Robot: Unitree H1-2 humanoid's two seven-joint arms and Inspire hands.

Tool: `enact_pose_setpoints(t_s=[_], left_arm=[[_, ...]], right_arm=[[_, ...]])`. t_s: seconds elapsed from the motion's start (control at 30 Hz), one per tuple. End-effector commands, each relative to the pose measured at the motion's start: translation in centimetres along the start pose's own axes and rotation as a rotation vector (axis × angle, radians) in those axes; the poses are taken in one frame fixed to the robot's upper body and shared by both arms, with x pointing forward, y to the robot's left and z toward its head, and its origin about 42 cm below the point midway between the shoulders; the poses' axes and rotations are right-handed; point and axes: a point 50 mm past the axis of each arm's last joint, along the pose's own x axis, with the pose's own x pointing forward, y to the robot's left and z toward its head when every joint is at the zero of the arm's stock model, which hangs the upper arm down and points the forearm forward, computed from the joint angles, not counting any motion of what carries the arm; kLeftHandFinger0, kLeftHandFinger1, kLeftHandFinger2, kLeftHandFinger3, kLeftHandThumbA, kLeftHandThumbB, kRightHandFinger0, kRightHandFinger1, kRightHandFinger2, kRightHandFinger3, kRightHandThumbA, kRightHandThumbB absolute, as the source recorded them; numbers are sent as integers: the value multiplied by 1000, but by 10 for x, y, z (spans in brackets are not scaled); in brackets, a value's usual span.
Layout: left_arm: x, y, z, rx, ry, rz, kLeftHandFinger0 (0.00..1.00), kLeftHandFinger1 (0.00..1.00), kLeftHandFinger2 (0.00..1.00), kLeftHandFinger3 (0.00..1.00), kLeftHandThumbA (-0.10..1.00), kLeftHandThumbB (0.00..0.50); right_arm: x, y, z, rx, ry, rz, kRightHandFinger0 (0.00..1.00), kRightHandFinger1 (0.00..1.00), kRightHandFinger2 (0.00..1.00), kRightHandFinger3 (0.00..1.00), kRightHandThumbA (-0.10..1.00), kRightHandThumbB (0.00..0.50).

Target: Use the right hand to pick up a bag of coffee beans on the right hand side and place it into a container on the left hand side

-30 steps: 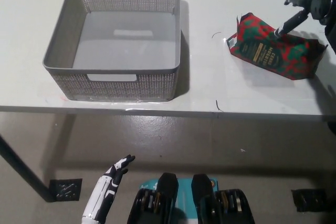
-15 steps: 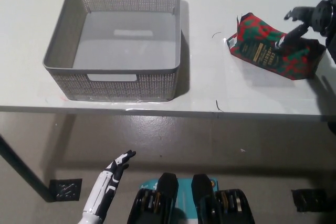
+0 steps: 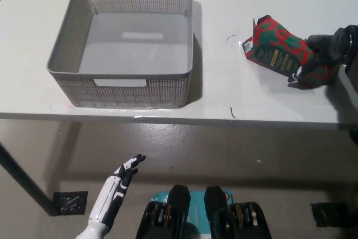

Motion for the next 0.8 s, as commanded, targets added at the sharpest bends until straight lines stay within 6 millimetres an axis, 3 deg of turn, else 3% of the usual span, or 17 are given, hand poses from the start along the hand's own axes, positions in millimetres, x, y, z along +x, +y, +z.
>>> enact_pose_setpoints(t_s=[0.0,0.1,0.13,0.17,0.2,0.23,0.27,0.3,0.33,0.37,0.4,0.43,0.47,0.5,0.6,0.67,0.77], left_arm=[[13,6,11,2,-59,6,1000,1000,1000,1000,1000,274],[15,7,12,6,-66,4,1000,1000,1000,1000,1000,267],[15,7,12,8,-66,4,1000,1000,1000,1000,1000,268],[16,7,13,8,-65,4,1000,1000,1000,1000,1000,269],[16,7,13,6,-64,5,1000,1000,1000,1000,1000,270],[16,7,14,15,-60,8,1000,1000,1000,1000,1000,275],[16,7,14,16,-60,8,1000,1000,1000,1000,1000,275],[16,8,14,15,-63,6,1000,1000,1000,1000,1000,264],[16,8,15,17,-64,5,1000,1000,1000,1000,1000,259],[18,9,15,20,-67,6,1000,1000,1000,1000,1000,259],[19,9,15,17,-68,6,1000,1000,1000,1000,1000,259],[19,9,15,18,-72,5,1000,1000,1000,1000,1000,256],[19,9,15,19,-72,5,1000,1000,1000,1000,1000,255],[19,9,15,18,-72,3,1000,1000,1000,1000,1000,251],[19,9,16,17,-69,2,1000,1000,1000,1000,1000,254],[19,10,16,23,-71,1,1000,1000,1000,1000,1000,246],[19,10,15,17,-71,0,1000,1000,1000,1000,1000,241]], right_arm=[[6,15,7,35,-47,56,1000,1000,1000,1000,969,472],[8,19,10,32,-45,24,1000,1000,1000,1000,874,462],[9,19,11,45,-41,-4,1000,1000,1000,1000,753,427],[10,19,11,91,-45,-66,1000,1000,1000,1000,543,417],[10,19,10,129,-50,-119,1000,1000,1000,1000,478,409],[12,20,10,150,-72,-234,911,960,1000,1000,165,311],[12,20,10,153,-74,-248,859,919,1000,1000,127,316],[11,20,7,135,-107,-403,291,353,438,528,-90,166],[11,20,5,149,-124,-441,33,195,462,551,-100,194],[10,18,5,171,-147,-467,1,320,708,727,-100,160],[9,17,4,182,-152,-476,6,407,785,770,-100,151],[8,15,3,188,-155,-503,162,634,940,990,-100,149],[7,13,3,192,-160,-520,228,698,997,1000,-100,151],[7,12,2,203,-164,-531,207,732,1000,1000,-100,152],[5,10,-2,243,-176,-581,150,672,1000,945,-100,178],[4,9,-4,267,-177,-619,160,669,1000,983,-100,134],[2,7,-8,317,-197,-653,76,566,985,1000,-100,136]])
